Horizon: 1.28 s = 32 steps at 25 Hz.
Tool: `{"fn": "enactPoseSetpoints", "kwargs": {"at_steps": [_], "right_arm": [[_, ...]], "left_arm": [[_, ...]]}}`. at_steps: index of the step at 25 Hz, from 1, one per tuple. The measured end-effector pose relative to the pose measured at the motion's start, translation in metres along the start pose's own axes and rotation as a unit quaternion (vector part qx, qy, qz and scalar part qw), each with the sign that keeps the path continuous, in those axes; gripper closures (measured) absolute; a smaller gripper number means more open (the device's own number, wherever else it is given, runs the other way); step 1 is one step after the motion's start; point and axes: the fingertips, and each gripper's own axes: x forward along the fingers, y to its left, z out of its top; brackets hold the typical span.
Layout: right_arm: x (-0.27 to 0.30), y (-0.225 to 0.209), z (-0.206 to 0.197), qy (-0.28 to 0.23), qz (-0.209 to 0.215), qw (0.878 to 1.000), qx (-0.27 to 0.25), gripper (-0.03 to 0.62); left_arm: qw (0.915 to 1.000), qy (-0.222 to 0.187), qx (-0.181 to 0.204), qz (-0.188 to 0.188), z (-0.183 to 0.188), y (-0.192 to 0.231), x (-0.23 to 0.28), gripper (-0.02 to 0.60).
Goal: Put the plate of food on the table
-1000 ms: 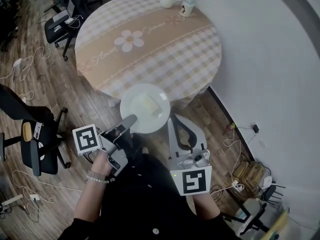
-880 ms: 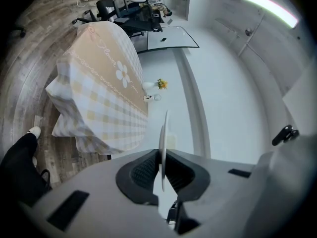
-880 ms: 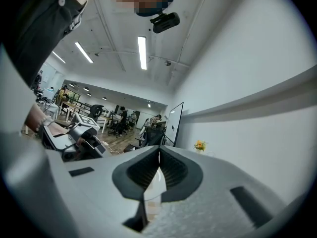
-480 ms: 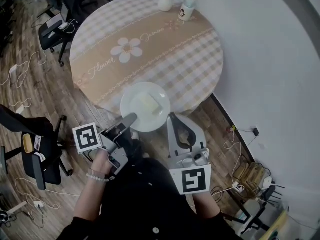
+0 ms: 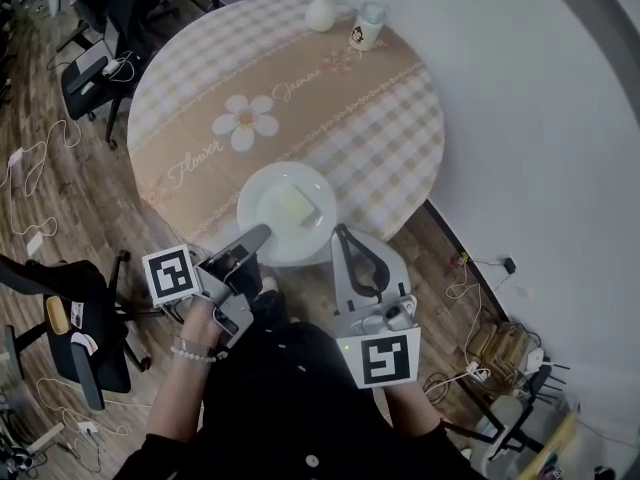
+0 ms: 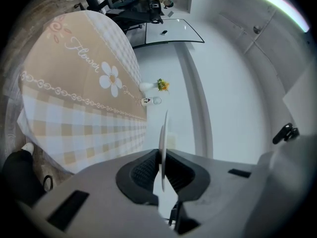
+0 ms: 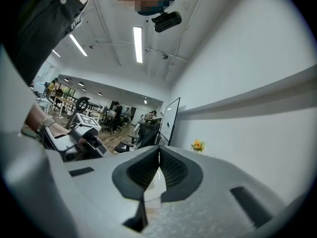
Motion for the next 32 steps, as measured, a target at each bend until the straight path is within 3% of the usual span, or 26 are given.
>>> {"fn": "enactPoseSetpoints", "kwargs": {"at_steps": [18,27,32], "right_arm": [[0.067,-0.01,-0.025,0.049,-0.025,0.998,0.018,0.592],[0.075,-0.025,-0.058,0.087,-0.033,0.991,0.096,0.592],[0.079,-0.027,-0.085,0.115,-0.014,0.973,0.199,0.592]], "left_arm": [[0.9995,0.031,-0.005,-0.002,0.06,0.01,0.023,0.565],[0.9993,0.038,-0.006,-0.003,0.064,0.013,0.029,0.565],[0.9996,0.025,-0.013,-0.003,0.068,0.014,0.031,0.565]]}}
